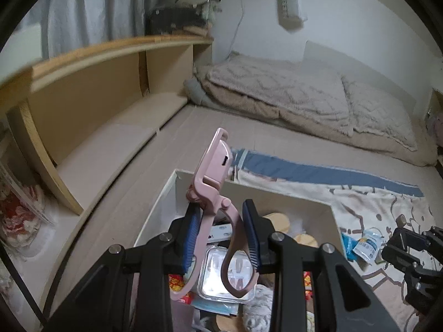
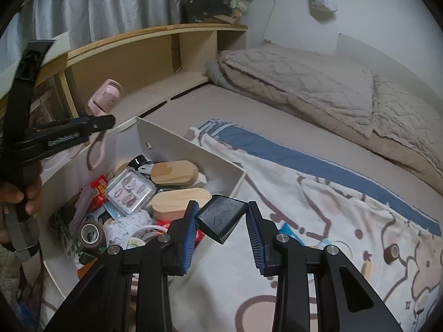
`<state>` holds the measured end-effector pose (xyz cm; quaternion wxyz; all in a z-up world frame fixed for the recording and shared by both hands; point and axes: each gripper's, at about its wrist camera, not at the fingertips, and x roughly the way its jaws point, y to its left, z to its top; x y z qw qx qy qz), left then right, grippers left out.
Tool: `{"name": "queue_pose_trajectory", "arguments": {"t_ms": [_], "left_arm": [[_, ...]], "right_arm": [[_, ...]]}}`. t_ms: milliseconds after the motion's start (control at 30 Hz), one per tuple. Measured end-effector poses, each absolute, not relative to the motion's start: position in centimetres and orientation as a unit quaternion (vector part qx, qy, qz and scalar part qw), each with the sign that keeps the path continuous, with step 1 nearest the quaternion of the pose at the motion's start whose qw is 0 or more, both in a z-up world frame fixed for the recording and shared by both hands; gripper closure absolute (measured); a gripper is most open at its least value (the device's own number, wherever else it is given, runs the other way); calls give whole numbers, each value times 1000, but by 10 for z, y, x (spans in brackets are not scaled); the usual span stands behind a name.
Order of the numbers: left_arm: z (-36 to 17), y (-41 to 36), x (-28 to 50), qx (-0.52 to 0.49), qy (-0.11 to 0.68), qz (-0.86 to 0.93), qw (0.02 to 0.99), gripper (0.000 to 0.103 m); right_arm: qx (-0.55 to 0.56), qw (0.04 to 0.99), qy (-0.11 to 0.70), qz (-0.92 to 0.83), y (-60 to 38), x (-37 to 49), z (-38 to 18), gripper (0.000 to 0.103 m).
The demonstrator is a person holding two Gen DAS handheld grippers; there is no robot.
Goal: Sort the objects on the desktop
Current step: 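Carry the curler and black item with both tools over the white box, then open the left tool to drop the curler into the white box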
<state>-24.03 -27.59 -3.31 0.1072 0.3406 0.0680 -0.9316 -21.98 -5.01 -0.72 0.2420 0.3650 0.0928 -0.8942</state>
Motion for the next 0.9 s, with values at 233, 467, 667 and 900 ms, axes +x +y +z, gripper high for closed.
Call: {"name": "queue_pose_trajectory", "arguments": {"t_ms": [233, 467, 667, 900], "left_arm": [[-46, -288, -267, 396, 65, -909, 109, 71], [-67, -278, -284, 463, -5, -879, 113, 71], [-87, -268, -295, 503, -54, -853, 127, 71], [-97, -269, -297, 498, -118, -840, 178, 56]], "right_arm": [[374, 261, 102, -884, -69, -222, -16, 68], [378, 271, 101, -880, -79, -225, -17, 68], [382, 272, 96, -878, -80, -226, -19, 68], [388, 273, 97, -875, -80, -225, -24, 68]]}}
